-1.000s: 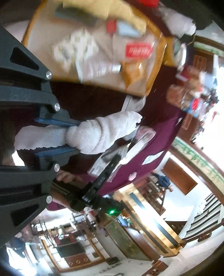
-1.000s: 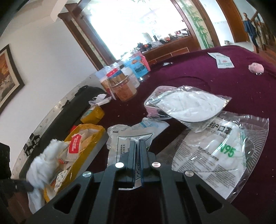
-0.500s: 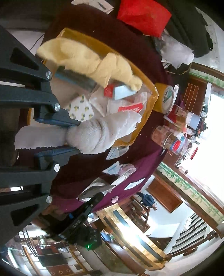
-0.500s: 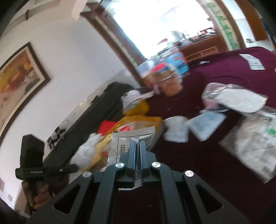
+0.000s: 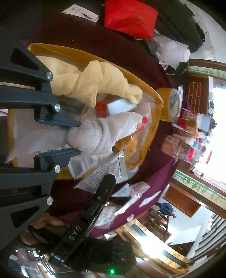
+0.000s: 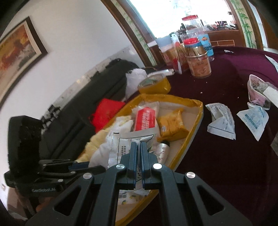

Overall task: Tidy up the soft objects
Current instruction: 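Lower the white towel and wipe sachet into the tray, opening both tools, then grasp the desiccant sachet with the right tool while the left tool grasps a paper sachet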

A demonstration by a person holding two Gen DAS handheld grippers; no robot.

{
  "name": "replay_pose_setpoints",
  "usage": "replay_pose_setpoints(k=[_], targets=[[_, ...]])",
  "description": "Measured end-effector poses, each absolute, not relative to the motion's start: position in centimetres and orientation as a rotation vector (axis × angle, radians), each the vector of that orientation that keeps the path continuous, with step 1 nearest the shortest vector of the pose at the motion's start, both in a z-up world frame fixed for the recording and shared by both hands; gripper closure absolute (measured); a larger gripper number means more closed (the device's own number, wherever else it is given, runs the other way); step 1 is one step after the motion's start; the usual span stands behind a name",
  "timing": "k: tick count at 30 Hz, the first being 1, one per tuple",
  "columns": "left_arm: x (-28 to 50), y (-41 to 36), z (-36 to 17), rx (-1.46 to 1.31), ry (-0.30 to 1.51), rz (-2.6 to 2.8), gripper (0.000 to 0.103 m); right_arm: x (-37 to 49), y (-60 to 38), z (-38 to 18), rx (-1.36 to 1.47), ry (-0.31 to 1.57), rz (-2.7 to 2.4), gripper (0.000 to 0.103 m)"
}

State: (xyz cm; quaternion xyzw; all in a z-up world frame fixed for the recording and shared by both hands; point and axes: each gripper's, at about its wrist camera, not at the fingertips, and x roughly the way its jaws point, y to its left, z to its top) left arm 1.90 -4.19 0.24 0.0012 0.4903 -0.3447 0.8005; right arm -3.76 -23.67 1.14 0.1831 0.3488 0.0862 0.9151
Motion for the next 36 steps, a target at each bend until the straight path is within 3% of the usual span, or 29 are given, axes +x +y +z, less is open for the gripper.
replay_pose_setpoints(k=[12,14,15,16,17,19,21,24,30,36], targets=[[2.4,-3.3,-1.6,0.004,1.088,-0.756,0.074,-2.4,-21.2,-0.6,0.283,0.771,0.115,0.096],[2.3,-3.2,-1.7,0.012,1.085,-0.754,0.071,-2.6,-21.1,-0.7,0.29,0.769,0.128,0.079],[2.1,-3.2,-1.6,0.019,1.082,-0.745,0.066,-2.9,-21.3,-0.6,0.298,0.757,0.128,0.071],[2.0,-3.2,-1.5,0.019,1.079,-0.74,0.058,-3.0,-21.5,-0.4,0.308,0.742,0.136,0.057],[1.8,-3.1,-1.3,0.013,1.07,-0.742,0.054,-3.4,-21.7,-0.2,0.32,0.725,0.15,0.052],[1.2,-2.7,-0.7,-0.005,1.039,-0.758,0.038,-4.2,-22.5,0.6,0.338,0.689,0.166,0.052],[0.6,-2.4,-0.1,-0.015,1.008,-0.755,0.037,-5.0,-23.3,1.2,0.351,0.66,0.157,0.052],[-0.7,-2.5,1.2,0.02,0.942,-0.705,0.036,-6.6,-25.3,1.9,0.433,0.6,0.193,0.04],[-2.9,-4.5,3.3,-0.018,0.859,-0.752,0.022,-10.1,-29.7,2.8,0.53,0.507,0.124,0.028],[-4.2,-8.8,3.9,-0.03,0.881,-0.825,0.019,-12.5,-34.6,3.1,0.586,0.488,0.074,0.023]])
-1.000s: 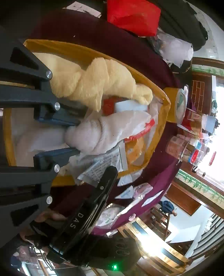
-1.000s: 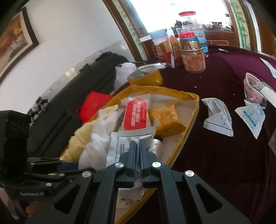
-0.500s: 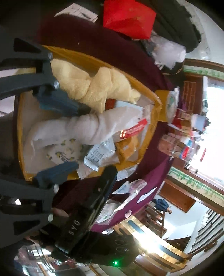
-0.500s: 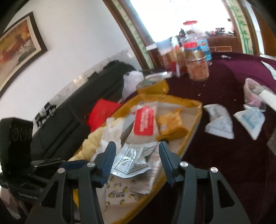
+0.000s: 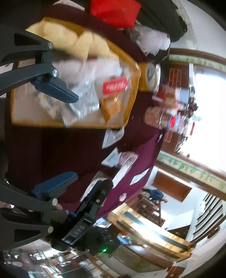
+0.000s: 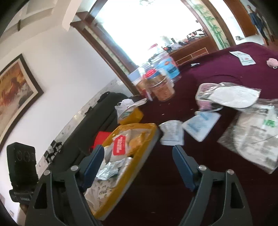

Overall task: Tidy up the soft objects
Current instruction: 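Grasp the desiccant sachet with the right tool while the left tool grasps a paper sachet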

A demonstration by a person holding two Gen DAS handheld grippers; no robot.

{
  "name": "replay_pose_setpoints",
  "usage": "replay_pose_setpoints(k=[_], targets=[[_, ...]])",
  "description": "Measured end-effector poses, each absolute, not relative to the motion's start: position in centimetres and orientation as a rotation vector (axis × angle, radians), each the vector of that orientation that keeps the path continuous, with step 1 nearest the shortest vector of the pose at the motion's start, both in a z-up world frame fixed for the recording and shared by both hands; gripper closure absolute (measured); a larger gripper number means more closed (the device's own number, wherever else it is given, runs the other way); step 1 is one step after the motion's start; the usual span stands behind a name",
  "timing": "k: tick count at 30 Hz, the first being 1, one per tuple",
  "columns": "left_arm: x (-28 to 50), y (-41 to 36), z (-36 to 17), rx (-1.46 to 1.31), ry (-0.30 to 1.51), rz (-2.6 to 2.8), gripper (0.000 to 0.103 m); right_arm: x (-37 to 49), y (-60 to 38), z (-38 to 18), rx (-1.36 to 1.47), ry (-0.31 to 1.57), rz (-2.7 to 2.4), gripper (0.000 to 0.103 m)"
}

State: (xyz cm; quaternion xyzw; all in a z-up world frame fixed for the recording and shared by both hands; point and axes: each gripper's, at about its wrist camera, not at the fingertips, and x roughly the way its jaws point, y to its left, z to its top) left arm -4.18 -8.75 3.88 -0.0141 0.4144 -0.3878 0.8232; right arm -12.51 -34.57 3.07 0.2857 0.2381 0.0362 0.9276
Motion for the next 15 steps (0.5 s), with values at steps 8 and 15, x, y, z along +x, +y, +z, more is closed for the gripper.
replay_pose_setpoints(k=[8,15], targets=[[-5.1,-12.6,3.8,0.0,0.913,-0.852,0.019,-12.5,-39.1,2.9,0.619,0.534,-0.024,0.023],[-4.9,-13.7,3.5,-0.007,0.921,-0.848,0.019,-10.3,-40.3,1.6,0.667,0.6,-0.117,0.023]])
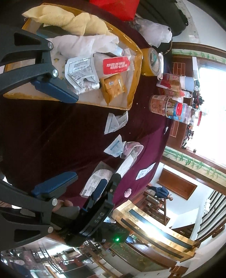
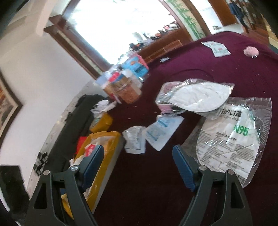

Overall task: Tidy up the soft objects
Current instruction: 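Grasp the desiccant sachet with the right tool while the left tool grasps a paper sachet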

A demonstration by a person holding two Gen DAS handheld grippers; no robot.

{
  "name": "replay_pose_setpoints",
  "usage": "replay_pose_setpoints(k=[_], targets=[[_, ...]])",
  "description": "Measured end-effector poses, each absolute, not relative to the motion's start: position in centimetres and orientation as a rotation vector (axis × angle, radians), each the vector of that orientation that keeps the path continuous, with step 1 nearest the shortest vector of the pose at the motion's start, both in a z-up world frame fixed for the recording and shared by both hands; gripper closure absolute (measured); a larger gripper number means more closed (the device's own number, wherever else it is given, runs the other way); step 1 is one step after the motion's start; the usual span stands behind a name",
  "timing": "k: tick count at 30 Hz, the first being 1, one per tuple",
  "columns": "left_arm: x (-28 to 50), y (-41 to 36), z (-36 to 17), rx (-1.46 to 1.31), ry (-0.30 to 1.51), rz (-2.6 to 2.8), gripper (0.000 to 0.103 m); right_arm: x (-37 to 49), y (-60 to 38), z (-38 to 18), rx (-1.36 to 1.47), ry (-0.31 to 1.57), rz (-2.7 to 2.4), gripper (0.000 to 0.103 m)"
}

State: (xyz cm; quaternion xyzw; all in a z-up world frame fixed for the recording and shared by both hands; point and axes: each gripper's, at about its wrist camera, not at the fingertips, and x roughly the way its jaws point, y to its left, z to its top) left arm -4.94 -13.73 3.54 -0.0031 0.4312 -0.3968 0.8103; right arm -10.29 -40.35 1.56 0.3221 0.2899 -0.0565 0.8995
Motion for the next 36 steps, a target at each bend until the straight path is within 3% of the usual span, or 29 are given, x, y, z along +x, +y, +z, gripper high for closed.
replay_pose_setpoints(k=[15,21,25,29,36], targets=[[-2.5,-9.8,2.8,-0.086,0.917,-0.792,0.019,-0.7,-42.5,-2.5,0.661,0.755,-0.362,0.023],[-2.1,-9.2,2.5,-0.111,0.923,-0.788,0.019,-0.2,-41.4,-2.8,0.503,0.772,-0.453,0.044],[-2.2,-9.7,2.5,-0.113,0.939,-0.805,0.019,-0.9,-41.3,-2.2,0.449,0.787,-0.425,0.067],[-2.7,-10.5,3.0,-0.087,0.927,-0.812,0.019,-3.1,-41.5,-1.2,0.467,0.787,-0.334,0.073],[-2.4,-13.9,2.8,-0.04,0.975,-0.828,0.019,-7.4,-42.0,0.8,0.43,0.662,-0.17,0.075]])
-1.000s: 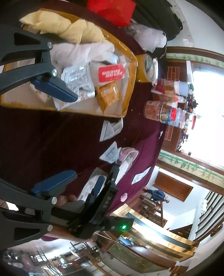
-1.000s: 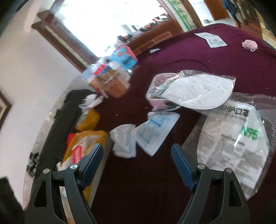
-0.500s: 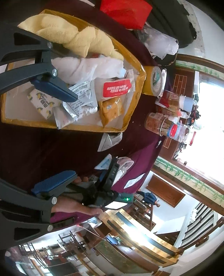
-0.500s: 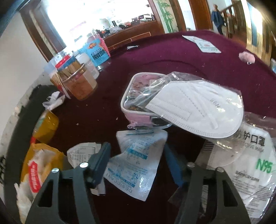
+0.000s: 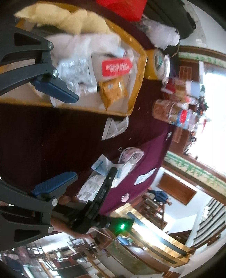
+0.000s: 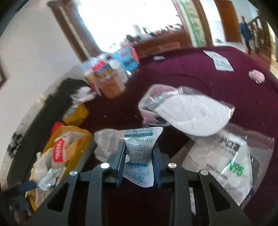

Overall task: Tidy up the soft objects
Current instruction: 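Grasp the desiccant sachet with the right tool while the left tool grasps a paper sachet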

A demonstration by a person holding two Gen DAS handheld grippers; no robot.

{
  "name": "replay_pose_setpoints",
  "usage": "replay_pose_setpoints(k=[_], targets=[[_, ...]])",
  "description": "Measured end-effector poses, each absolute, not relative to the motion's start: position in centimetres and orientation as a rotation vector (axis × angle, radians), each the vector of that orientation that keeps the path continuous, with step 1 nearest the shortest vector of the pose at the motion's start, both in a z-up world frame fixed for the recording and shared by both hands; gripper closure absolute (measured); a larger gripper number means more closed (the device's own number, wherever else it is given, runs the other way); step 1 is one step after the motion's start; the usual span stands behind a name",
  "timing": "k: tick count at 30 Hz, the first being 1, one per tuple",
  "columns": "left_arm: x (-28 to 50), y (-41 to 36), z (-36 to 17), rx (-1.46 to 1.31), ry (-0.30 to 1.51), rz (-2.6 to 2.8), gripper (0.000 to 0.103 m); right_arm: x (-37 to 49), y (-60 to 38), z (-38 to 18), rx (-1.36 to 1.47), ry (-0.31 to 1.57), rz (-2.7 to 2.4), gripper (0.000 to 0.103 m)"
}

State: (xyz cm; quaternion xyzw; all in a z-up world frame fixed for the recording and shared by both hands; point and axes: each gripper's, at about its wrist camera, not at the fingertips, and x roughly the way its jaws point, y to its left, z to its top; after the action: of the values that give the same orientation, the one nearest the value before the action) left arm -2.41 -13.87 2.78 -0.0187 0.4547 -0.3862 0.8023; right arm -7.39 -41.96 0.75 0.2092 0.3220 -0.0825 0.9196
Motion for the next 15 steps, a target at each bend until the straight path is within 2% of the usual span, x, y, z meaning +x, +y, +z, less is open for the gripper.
replay_pose_setpoints(k=[7,15], targets=[[-0.3,-19.7,2.2,0.055,1.025,-0.814,0.019,-8.9,-43.6,1.3,0.51,0.533,-0.164,0.076],[4.8,-26.0,0.4,0.112,1.13,-0.725,0.02,-9.9,-45.3,1.3,0.611,0.489,-0.144,0.076]])
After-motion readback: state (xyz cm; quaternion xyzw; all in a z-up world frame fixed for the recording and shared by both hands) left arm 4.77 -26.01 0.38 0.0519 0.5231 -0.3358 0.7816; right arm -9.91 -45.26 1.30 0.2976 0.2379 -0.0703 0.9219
